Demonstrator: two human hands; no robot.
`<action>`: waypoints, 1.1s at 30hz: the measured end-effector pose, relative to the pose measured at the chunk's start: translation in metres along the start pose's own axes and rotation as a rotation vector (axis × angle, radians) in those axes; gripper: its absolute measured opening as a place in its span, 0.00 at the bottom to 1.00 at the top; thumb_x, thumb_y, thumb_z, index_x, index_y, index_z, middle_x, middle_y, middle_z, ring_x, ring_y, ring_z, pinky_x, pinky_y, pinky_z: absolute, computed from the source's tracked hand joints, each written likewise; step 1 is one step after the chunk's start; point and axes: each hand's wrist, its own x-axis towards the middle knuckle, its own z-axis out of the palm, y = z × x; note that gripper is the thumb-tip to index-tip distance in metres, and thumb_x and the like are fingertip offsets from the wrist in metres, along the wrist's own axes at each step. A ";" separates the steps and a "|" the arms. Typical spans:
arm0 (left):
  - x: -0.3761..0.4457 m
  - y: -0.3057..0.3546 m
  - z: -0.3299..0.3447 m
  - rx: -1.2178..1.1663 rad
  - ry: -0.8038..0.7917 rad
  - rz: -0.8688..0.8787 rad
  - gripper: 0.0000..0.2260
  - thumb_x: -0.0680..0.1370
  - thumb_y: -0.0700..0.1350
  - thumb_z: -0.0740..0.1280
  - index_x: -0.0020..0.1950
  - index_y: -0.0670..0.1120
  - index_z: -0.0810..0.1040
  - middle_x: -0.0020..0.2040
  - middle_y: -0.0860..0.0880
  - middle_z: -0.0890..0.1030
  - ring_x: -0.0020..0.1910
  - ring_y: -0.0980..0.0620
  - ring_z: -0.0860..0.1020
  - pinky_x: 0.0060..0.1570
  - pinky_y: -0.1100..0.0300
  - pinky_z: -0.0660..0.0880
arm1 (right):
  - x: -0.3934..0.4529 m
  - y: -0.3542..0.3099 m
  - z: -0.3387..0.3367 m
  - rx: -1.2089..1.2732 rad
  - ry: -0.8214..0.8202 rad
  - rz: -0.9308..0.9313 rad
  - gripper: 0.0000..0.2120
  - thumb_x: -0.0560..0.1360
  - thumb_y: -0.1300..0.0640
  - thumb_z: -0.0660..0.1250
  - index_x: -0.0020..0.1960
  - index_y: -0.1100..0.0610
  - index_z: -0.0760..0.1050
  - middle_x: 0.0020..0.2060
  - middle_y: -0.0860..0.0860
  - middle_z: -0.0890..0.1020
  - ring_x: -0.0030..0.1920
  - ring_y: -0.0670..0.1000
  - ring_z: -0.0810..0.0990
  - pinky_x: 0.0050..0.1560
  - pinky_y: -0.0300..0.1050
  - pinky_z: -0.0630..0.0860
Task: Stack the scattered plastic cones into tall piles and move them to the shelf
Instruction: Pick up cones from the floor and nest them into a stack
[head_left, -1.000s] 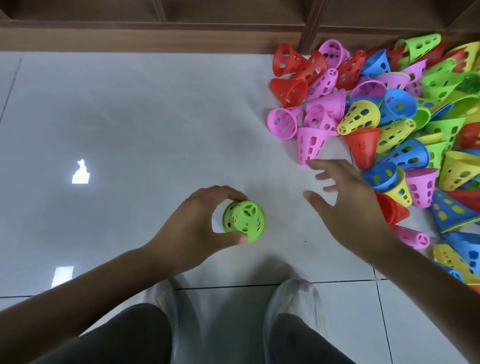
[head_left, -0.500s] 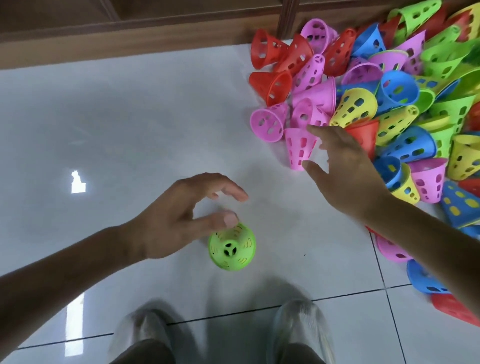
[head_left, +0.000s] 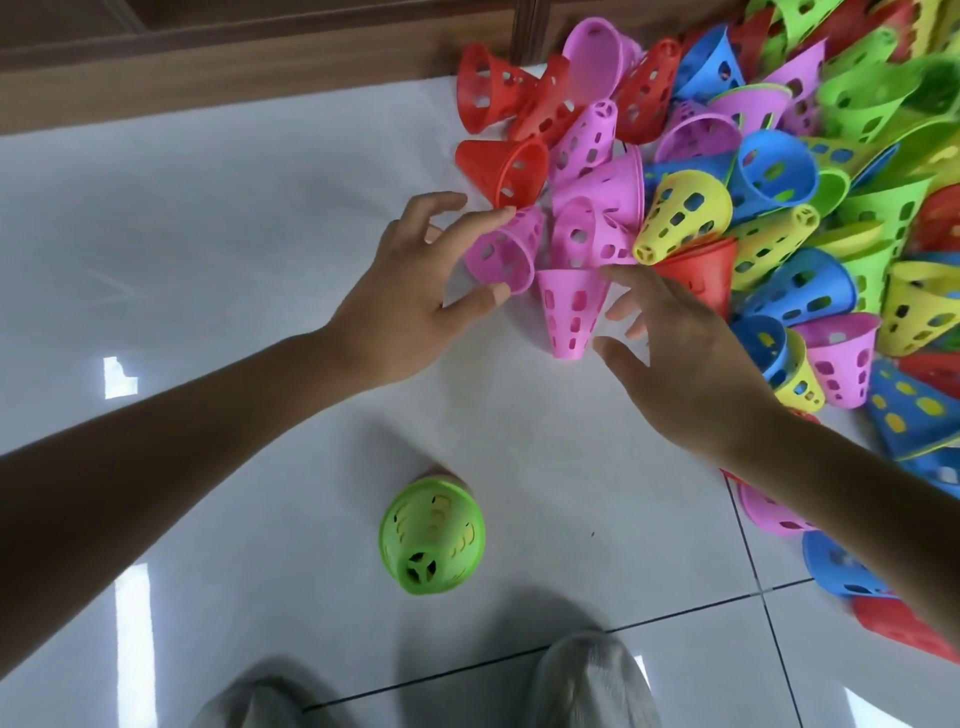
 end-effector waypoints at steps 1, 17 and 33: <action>0.000 -0.002 0.002 -0.001 -0.023 -0.013 0.26 0.77 0.63 0.62 0.75 0.60 0.67 0.74 0.50 0.61 0.71 0.46 0.66 0.69 0.54 0.66 | 0.000 0.000 0.000 0.025 0.005 0.009 0.21 0.77 0.57 0.68 0.68 0.49 0.68 0.54 0.48 0.77 0.51 0.46 0.76 0.51 0.40 0.72; -0.055 -0.013 0.012 -0.055 0.080 -0.094 0.15 0.73 0.52 0.74 0.47 0.45 0.74 0.52 0.48 0.78 0.55 0.48 0.76 0.57 0.54 0.70 | -0.053 -0.021 0.024 0.340 0.027 0.244 0.03 0.79 0.55 0.68 0.47 0.53 0.78 0.41 0.46 0.83 0.43 0.43 0.80 0.46 0.36 0.75; -0.059 -0.010 -0.010 0.018 0.082 -0.049 0.13 0.77 0.53 0.70 0.58 0.50 0.77 0.55 0.54 0.82 0.54 0.50 0.77 0.54 0.55 0.73 | -0.099 -0.082 -0.004 1.263 -0.183 0.525 0.08 0.80 0.64 0.62 0.52 0.64 0.80 0.42 0.59 0.84 0.41 0.54 0.83 0.45 0.43 0.81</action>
